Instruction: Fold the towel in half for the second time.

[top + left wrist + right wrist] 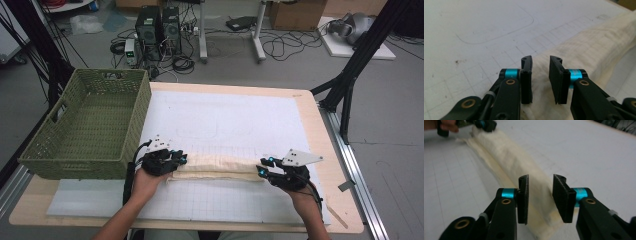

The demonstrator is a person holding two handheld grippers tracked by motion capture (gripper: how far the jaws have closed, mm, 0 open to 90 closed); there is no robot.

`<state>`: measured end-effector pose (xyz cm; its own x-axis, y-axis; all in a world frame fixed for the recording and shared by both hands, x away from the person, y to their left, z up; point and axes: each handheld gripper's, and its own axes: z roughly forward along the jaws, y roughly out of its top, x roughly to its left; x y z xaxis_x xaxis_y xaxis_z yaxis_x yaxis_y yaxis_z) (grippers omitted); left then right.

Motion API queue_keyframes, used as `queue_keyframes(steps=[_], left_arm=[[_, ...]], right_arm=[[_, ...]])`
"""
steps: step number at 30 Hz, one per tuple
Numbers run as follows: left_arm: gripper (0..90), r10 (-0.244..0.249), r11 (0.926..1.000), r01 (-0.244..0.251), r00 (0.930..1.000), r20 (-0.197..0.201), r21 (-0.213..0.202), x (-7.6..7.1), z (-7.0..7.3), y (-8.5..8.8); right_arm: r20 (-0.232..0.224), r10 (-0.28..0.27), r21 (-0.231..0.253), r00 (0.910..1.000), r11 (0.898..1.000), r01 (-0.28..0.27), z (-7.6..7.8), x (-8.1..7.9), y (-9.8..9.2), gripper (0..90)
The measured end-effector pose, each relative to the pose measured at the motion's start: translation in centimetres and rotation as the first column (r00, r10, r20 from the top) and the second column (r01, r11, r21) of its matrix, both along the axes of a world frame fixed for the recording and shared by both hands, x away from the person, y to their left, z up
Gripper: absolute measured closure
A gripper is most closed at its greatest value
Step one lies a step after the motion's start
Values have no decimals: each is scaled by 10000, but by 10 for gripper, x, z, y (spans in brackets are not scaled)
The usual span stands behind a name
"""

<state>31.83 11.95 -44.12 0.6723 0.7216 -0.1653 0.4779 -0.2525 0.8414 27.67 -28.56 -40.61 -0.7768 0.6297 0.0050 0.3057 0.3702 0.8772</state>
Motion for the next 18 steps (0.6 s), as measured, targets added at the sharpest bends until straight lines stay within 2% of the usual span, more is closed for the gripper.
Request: queue_keyframes(steps=[1,4,5,8,10,13,15,18], left_arm=[[735,-11,10000,12,10000,-44,57,-1,-1,-1],[736,-159,9993,163,9998,-104,322,-2,-3,-3],[735,-204,9990,210,9997,-166,382,-3,-4,-4],[729,-231,9986,242,9994,-245,463,-3,-6,-5],[728,-249,9986,260,9994,-240,466,-3,-6,-5],[722,-230,9985,242,9994,-242,495,-4,-6,-4],[719,-245,9982,258,9994,-250,541,-4,-7,-4],[720,-263,9979,277,9994,-242,591,-4,-8,-5]], right_arm=[[119,-232,119,9997,9997,230,3,0,4,535],[390,-845,306,9957,9960,834,9,0,18,456],[395,-1122,326,9929,9933,1109,11,1,26,447],[235,-1507,257,9883,9883,1501,10,5,44,452],[80,-1701,40,9854,9854,1701,7,10,55,458],[-115,-1642,-322,9864,9860,1637,-2,17,70,471],[-421,-1539,-455,9872,9873,1520,-9,20,79,487],[-647,-1376,-1021,9884,9862,1306,-22,21,87,505]])
